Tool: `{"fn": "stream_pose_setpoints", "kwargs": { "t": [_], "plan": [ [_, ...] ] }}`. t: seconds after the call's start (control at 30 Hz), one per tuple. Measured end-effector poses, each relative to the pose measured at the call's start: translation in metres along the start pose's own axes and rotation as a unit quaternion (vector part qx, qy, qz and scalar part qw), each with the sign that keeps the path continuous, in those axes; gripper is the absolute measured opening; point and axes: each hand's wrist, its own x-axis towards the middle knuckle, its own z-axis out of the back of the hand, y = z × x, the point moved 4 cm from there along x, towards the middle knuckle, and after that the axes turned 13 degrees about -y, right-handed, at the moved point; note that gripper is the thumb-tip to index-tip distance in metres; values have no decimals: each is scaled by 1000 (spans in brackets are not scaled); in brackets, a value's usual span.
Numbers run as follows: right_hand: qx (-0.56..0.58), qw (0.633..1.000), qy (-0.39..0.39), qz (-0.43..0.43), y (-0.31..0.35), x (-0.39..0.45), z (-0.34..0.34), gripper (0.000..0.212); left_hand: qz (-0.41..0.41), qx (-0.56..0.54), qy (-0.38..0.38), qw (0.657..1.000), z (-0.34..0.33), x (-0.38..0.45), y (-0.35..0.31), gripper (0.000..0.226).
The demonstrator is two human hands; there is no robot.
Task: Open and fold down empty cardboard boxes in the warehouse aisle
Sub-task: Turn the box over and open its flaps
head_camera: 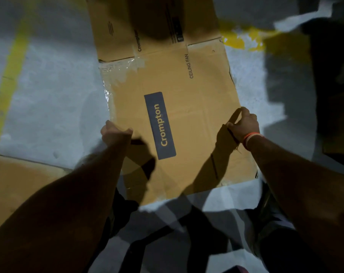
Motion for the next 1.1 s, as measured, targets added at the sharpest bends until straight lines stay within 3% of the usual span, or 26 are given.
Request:
{"fn": "stream_pose_setpoints", "kwargs": {
  "t": [0.1,0.2,0.3,0.4,0.53,0.67,0.87,1.03,1.1],
  "plan": [
    [-13,1000,-3,-7,-5,4,1,87,13,5,-21,1000,1,1,10,60],
    [-25,1000,4,-16,-9,7,3,89,25,-51,20,998,-2,3,18,62],
    [-5,1000,3,-26,-9,4,7,69,52,-150,86,984,-1,10,26,60],
    [28,999,-9,-16,-4,-1,11,51,122,-262,158,944,6,11,22,57],
    [73,997,-23,2,6,-17,24,35,98,-229,105,963,18,4,-6,45],
    [70,991,-72,84,42,-46,45,20,44,-217,78,972,46,-10,-37,32],
    [44,986,-86,136,124,-91,87,32,74,-289,61,953,138,15,-47,37],
    [50,975,-94,194,221,-144,113,35,75,-352,13,933,230,47,-15,10],
    [48,968,-88,231,263,-170,114,28,86,-374,-14,923,259,61,15,13]
  ]
}}
